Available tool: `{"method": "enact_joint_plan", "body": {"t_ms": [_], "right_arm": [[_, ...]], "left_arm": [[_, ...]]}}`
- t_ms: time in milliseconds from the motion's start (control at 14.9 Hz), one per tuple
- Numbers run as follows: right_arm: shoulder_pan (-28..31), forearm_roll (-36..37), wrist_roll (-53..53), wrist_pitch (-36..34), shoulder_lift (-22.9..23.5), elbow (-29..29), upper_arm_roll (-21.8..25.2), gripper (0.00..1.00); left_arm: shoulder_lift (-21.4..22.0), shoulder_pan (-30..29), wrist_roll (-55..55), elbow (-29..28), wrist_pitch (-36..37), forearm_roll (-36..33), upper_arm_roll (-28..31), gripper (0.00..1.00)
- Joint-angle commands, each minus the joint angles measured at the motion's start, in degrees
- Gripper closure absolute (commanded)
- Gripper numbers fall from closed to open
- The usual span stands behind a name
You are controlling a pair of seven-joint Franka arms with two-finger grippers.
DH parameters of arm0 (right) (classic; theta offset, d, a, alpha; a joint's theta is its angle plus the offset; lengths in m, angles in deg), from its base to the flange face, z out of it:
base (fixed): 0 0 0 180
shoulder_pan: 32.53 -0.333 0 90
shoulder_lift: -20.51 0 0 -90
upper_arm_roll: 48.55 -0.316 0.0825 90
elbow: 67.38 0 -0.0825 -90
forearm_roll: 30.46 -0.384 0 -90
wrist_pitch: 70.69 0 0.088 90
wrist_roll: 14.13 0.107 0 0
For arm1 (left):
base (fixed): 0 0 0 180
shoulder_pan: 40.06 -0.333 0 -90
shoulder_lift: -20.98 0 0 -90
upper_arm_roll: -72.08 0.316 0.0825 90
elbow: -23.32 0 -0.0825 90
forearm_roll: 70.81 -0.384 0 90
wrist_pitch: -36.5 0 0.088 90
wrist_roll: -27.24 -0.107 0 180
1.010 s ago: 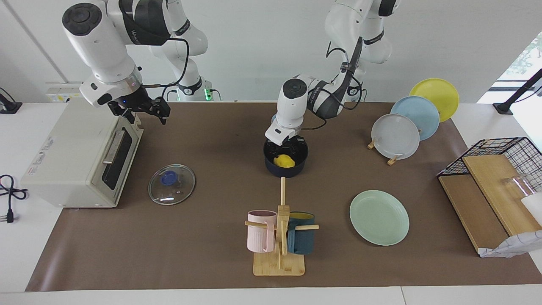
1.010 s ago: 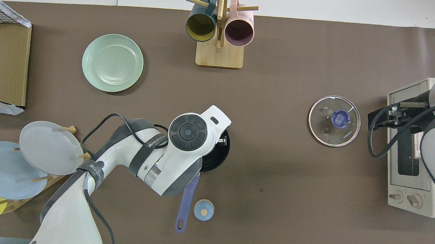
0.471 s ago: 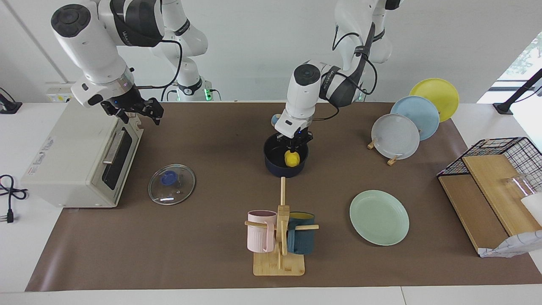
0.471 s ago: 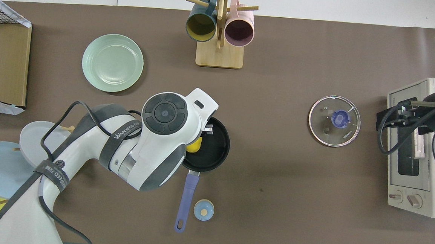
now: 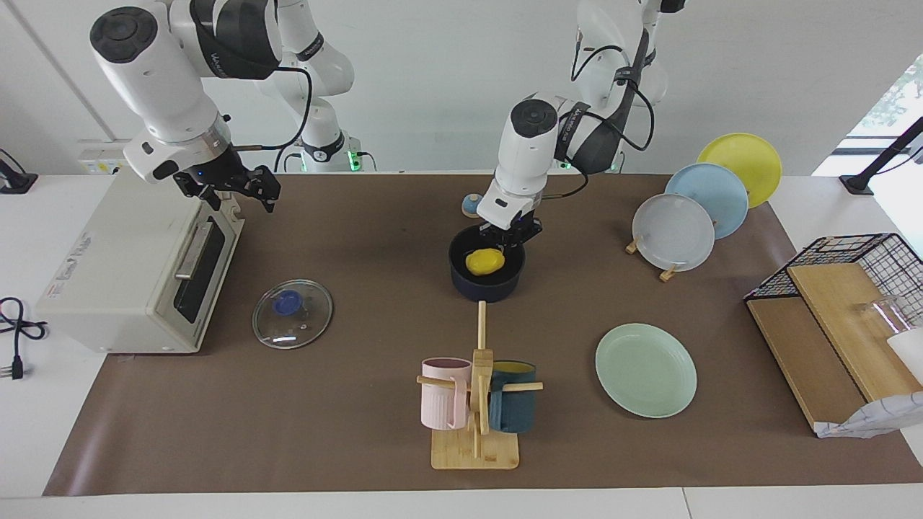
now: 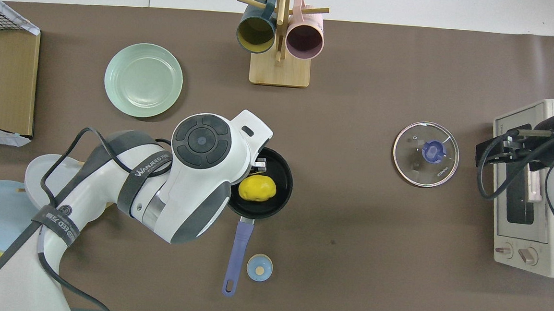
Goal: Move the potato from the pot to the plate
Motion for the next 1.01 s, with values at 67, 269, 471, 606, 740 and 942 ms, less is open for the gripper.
{"method": "enact_joint_plan", "body": {"t_ms": [67,269,471,606,740,942], "right_arm": [[1.3,-0.6,-1.6,-0.8,0.3,-1.0,-0.8,0.00],[1.2,-0.5,-1.6,-0.6,0.3,-1.0,-0.8,0.00],[1.0,-0.5,-1.5,-0.5,0.2,-0.7,-0.8,0.00],[1.0,-0.7,-1.5,-0.6,0.0,-0.7,-0.5,0.00],[1.0,-0.7,-1.5,-0.5,0.0,-0.7,-0.4,0.00],[1.0,-0.9,-1.5,-0.6,0.0,-0.7,-0.4,0.00]], "left_arm": [[1.9,0.5,-0.9,-7.4,-9.0,-0.1,-0.1,0.00],[1.2,1.2,-0.8,-8.7,-11.6,-0.1,0.0,0.00],[-0.6,2.5,-0.4,-8.8,-12.9,-0.1,0.1,0.00],[-2.0,2.9,-0.3,-8.8,-14.7,-0.1,0.1,0.00],[-2.5,3.0,-0.1,-8.4,-15.1,-0.1,0.1,0.00],[-3.3,3.2,0.1,-8.1,-15.4,-0.2,0.1,0.00]]}}
